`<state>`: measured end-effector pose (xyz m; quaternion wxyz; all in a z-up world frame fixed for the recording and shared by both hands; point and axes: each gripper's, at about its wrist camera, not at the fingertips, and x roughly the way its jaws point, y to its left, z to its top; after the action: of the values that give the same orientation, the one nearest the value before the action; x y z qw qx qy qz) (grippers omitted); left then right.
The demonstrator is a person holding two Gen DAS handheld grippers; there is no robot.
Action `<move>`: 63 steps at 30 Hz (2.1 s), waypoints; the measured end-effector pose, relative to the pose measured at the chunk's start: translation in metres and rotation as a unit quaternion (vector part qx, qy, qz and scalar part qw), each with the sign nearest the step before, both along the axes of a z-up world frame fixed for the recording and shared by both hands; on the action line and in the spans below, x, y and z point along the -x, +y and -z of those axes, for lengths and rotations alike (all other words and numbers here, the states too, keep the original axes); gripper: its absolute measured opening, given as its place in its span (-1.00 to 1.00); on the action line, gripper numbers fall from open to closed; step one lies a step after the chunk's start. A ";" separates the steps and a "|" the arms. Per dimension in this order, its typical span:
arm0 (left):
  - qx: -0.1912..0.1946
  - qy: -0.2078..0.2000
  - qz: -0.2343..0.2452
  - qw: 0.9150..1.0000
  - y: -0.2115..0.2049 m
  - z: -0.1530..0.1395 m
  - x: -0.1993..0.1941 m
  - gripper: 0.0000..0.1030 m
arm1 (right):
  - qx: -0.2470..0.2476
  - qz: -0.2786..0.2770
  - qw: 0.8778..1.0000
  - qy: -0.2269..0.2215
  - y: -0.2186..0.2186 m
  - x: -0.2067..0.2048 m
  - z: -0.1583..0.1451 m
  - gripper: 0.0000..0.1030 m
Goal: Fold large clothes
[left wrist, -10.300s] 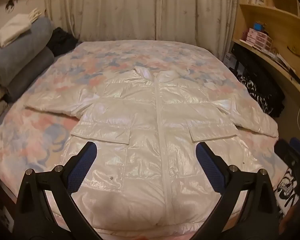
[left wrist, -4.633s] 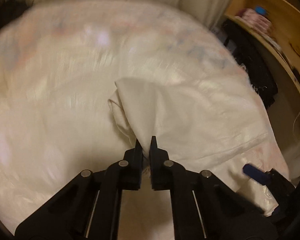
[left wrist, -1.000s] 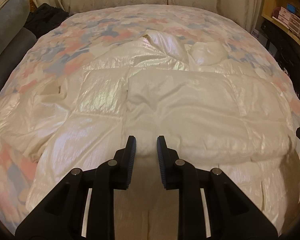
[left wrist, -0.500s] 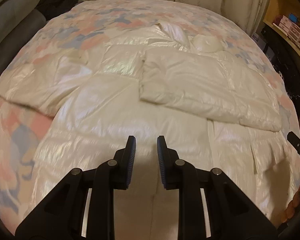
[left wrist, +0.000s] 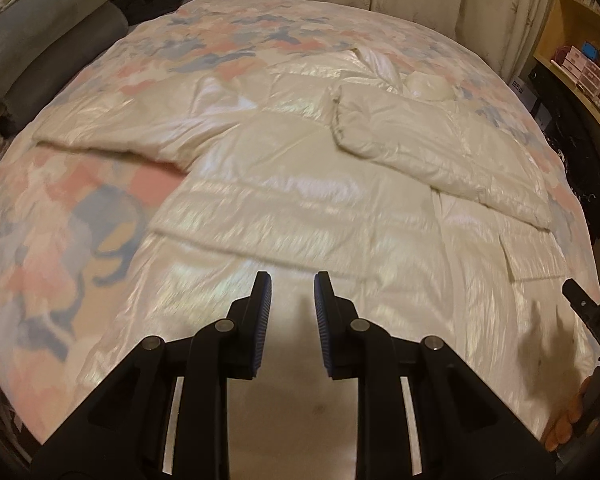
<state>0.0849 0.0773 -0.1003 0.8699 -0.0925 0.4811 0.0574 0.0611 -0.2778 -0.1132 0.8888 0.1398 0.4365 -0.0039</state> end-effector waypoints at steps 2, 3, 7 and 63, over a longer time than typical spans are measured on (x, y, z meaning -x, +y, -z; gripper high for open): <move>-0.008 0.002 -0.002 1.000 0.008 -0.002 0.014 -0.62 | 0.005 -0.004 1.000 -0.001 0.007 0.012 0.000 0.33; -0.015 0.002 -0.004 1.000 0.011 -0.003 0.018 -0.62 | 0.008 -0.009 1.000 -0.001 0.011 0.017 0.000 0.33; -0.040 -0.003 -0.006 0.999 0.027 -0.008 0.040 -0.62 | 0.025 -0.030 0.999 0.002 0.030 0.031 -0.002 0.33; 0.215 -0.042 -0.127 0.967 0.351 0.060 -0.004 -0.12 | 0.117 -0.312 0.942 -0.040 0.454 -0.035 -0.013 0.10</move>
<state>0.0890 0.4286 -0.1605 0.8344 -0.3400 0.4298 0.0585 0.0958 0.1766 -0.1005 0.8724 -0.1085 0.4185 0.2280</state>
